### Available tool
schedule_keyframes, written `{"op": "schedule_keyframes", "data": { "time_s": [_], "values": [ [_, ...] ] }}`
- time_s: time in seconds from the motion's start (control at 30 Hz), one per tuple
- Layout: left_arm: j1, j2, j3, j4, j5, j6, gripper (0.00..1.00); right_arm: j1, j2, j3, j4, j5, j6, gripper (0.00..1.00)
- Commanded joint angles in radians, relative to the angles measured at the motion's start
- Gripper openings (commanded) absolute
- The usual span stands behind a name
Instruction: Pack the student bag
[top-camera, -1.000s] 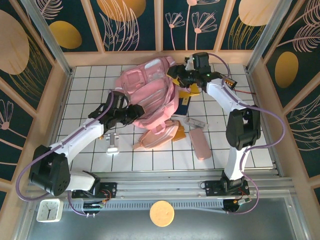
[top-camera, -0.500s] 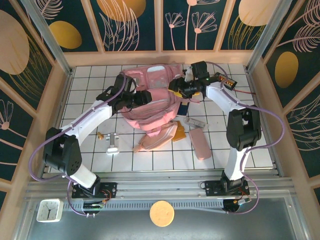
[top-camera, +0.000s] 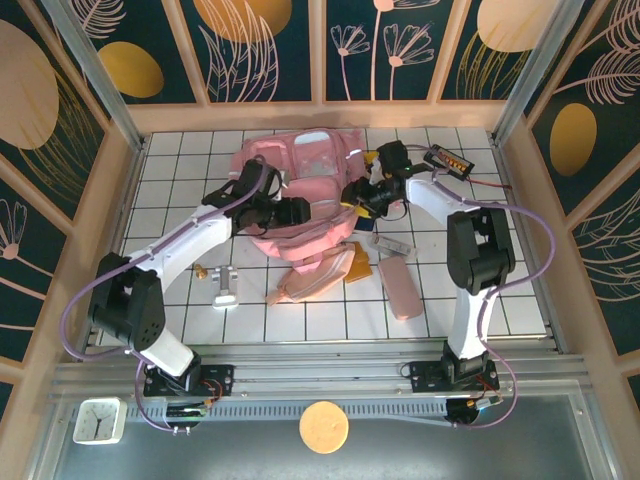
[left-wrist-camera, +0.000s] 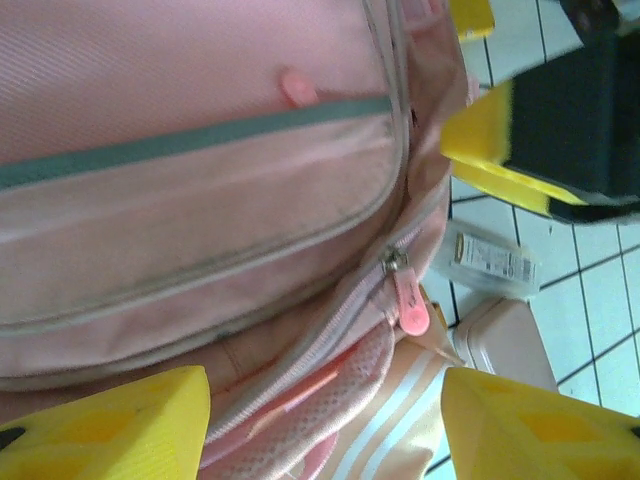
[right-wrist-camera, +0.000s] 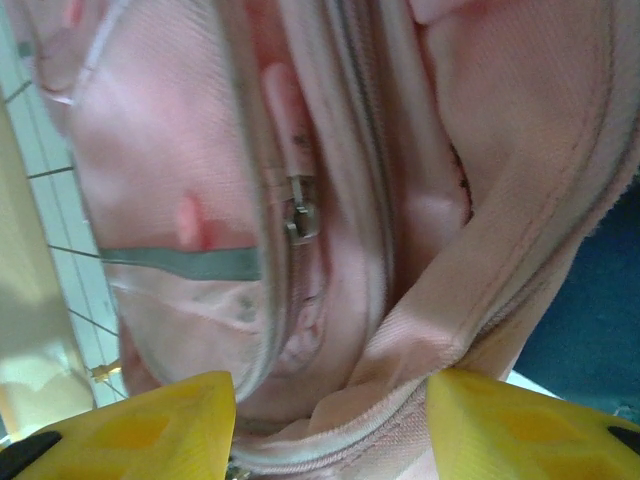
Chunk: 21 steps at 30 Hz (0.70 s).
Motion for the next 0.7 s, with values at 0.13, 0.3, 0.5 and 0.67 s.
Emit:
{"op": "schedule_keyframes", "data": {
  "time_s": [0.13, 0.3, 0.5, 0.67],
  "values": [
    [-0.060, 0.178, 0.188, -0.156, 0.107, 0.021, 0.63, 0.025, 0.034, -0.018, -0.001, 0.030, -0.009, 0.53],
    [-0.099, 0.306, 0.344, -0.279, 0.121, 0.020, 0.62, 0.031, 0.023, -0.045, 0.038, 0.025, 0.014, 0.41],
    [-0.113, 0.450, 0.538, -0.446, 0.056, 0.076, 0.57, 0.040, 0.004, -0.085, 0.086, 0.028, 0.038, 0.41],
    [-0.129, 0.537, 0.684, -0.594, -0.020, 0.132, 0.55, 0.042, 0.003, -0.098, 0.112, 0.019, 0.050, 0.41]
  ]
}}
